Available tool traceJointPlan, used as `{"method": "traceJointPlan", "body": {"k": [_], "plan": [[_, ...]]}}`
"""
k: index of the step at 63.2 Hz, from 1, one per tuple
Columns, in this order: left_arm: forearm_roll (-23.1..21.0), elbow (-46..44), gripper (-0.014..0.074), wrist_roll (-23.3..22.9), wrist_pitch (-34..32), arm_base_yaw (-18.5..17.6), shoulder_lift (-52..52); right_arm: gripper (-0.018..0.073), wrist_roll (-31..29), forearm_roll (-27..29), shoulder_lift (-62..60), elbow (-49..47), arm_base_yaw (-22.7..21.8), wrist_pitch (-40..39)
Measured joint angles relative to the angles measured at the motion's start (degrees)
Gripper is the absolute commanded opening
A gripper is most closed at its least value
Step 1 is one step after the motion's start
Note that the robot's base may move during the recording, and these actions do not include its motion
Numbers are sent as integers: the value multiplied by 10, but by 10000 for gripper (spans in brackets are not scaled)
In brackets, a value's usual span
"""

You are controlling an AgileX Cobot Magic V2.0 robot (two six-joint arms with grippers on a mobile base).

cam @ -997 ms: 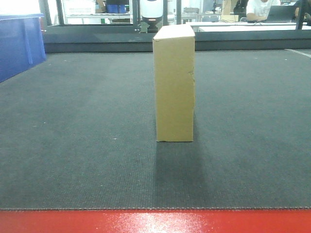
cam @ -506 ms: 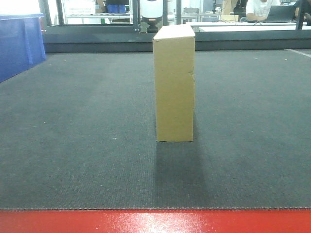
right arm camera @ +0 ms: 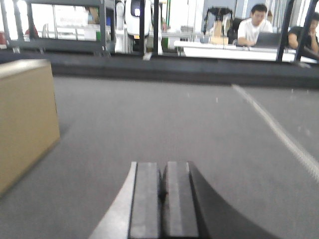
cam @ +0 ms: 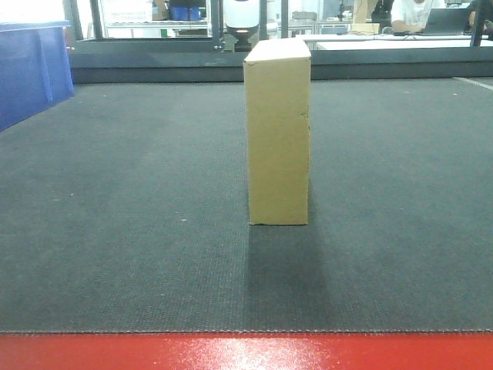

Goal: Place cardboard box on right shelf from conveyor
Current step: 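Lower the open right gripper over the tan cardboard box on the conveyor, then close the right gripper on the top of the tan box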

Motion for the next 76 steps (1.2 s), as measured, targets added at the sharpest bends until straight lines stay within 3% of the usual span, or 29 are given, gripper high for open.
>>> {"method": "traceJointPlan", "body": {"k": [7,11,24,28,39,50,62,76], "plan": [[0,0,-119,0,0,0,0,63,0,0,53,-89,0,36],[0,0,-119,0,0,0,0,110,0,0,105,-148,0,53],[0,0,-119,0,0,0,0,545,0,-12,267,-296,0,99],[0,0,-119,0,0,0,0,641,0,-20,312,-338,0,114],[0,0,-119,0,0,0,0,624,0,-40,436,-449,31,196],[0,0,-119,0,0,0,0,624,38,-44,559,-577,119,309],[0,0,-119,0,0,0,0,624,144,-54,693,-722,229,438],[0,0,-119,0,0,0,0,624,309,-112,859,-889,328,546]]}}
